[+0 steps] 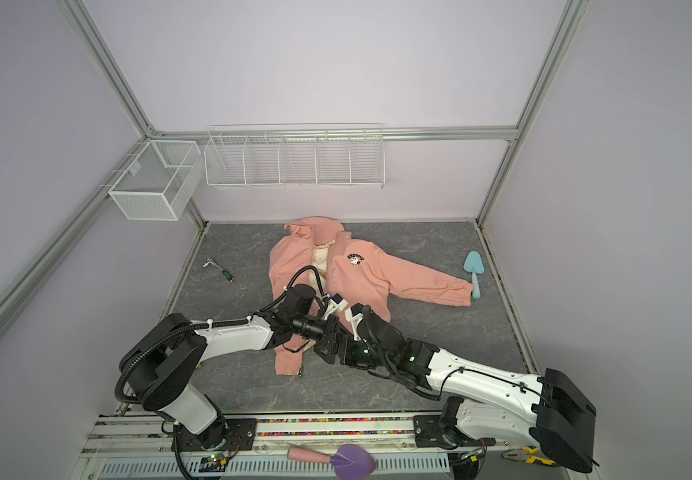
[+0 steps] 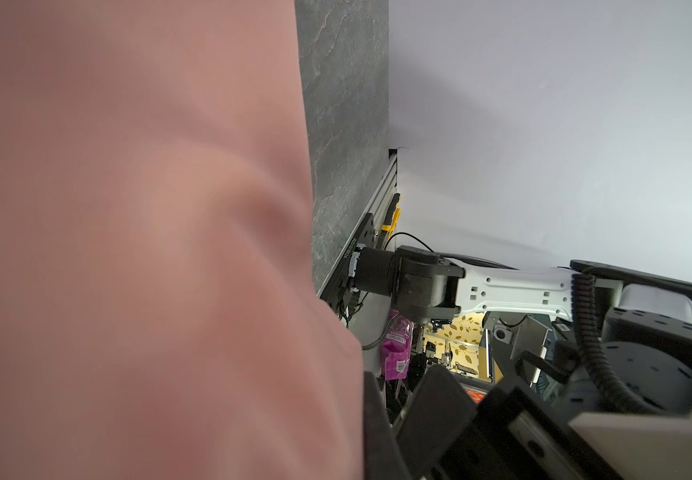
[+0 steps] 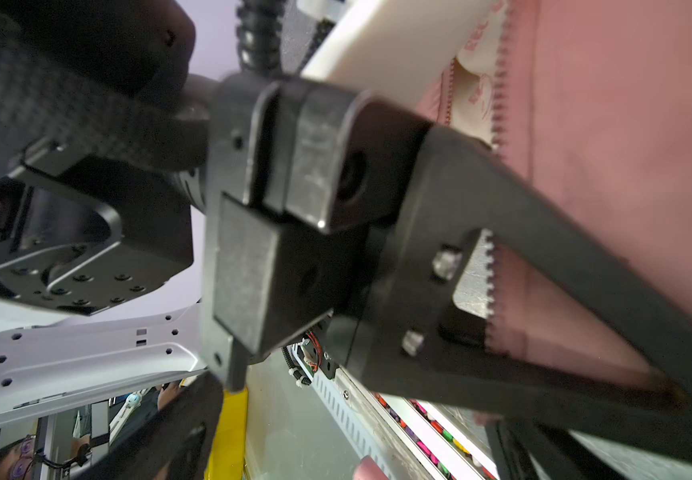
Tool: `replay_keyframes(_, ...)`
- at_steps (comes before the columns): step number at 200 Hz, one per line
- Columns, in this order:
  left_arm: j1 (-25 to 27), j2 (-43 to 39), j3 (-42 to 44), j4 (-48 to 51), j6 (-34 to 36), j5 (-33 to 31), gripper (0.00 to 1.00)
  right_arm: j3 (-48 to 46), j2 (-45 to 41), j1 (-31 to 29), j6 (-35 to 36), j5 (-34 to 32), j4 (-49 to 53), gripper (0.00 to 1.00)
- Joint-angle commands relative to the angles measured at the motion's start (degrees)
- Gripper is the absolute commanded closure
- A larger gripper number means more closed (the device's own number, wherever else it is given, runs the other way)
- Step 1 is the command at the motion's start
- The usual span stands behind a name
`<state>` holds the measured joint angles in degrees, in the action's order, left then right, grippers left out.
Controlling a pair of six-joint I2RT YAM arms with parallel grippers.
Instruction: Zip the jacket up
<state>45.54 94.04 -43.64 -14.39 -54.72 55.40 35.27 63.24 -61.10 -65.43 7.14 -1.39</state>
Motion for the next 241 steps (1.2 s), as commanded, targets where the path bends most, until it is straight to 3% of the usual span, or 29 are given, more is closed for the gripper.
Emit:
replay_keyframes(1,0.3,-1.5,-2.6,1.1,1.2,1.5,1.00,-1.7,-0.3,-1.8,-3.2,-4.6,-7.8,0.03)
replay_keyframes(22,0.2,-1.7,-3.2,0.3,0.3,1.8,1.00,-4.1,-0.7,-2.8,-4.5,-6.4,-10.6,0.04)
replay_keyframes(76,-0.2,-0.7,-1.8,-13.7,-10.4,3.8,1.00,-10.0,-3.9,-2.9,-4.7,-13.2,-13.9,0.10)
replay_keyframes(115,-0.2,-0.6,-1.4,-15.8,-11.9,4.1,1.00,-14.4,-6.2,-1.0,-3.6,-16.7,-18.1,0.11)
replay_keyframes(147,-0.2,-0.5,-0.3,-17.6,-13.2,4.5,1.00,-18.7,-8.2,2.9,-3.4,-17.1,-22.8,0.11)
replay_keyframes(194,-0.1,0.3,1.6,-22.4,-15.8,4.5,1.00,-17.9,-13.6,6.8,1.3,-16.4,-22.5,0.08)
replay_keyframes(223,0.0,1.3,2.6,-26.2,-17.8,4.7,1.00,-17.6,-17.7,7.7,2.8,-16.4,-20.3,0.00)
replay_keyframes(241,0.0,2.0,3.0,-29.4,-19.5,5.0,1.00,-17.6,-19.5,8.0,3.2,-16.1,-18.9,0.05)
